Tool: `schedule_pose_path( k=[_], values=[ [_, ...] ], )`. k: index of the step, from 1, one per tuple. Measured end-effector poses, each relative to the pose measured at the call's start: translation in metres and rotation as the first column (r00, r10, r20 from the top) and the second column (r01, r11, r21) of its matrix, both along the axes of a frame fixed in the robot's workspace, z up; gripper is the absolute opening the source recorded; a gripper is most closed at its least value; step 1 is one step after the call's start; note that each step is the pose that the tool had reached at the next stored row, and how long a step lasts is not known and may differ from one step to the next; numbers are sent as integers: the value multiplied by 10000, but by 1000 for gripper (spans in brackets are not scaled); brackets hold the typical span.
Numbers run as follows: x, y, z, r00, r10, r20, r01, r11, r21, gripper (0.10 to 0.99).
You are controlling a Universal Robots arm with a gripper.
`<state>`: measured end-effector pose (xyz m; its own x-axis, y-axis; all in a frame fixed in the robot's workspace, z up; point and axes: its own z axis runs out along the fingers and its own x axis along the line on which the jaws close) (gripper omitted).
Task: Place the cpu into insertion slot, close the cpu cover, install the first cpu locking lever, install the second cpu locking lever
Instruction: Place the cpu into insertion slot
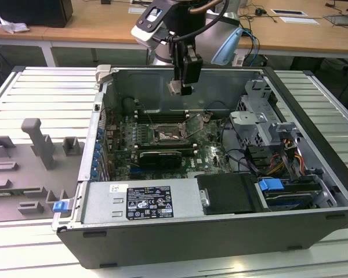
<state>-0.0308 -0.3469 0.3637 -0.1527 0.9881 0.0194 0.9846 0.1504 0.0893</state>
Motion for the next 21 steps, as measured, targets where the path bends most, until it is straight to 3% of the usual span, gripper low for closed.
schedule_pose_path(
  k=[21],
  values=[
    [0, 0, -13, 9970, -771, 0, 771, 9970, 0, 537]
  ],
)
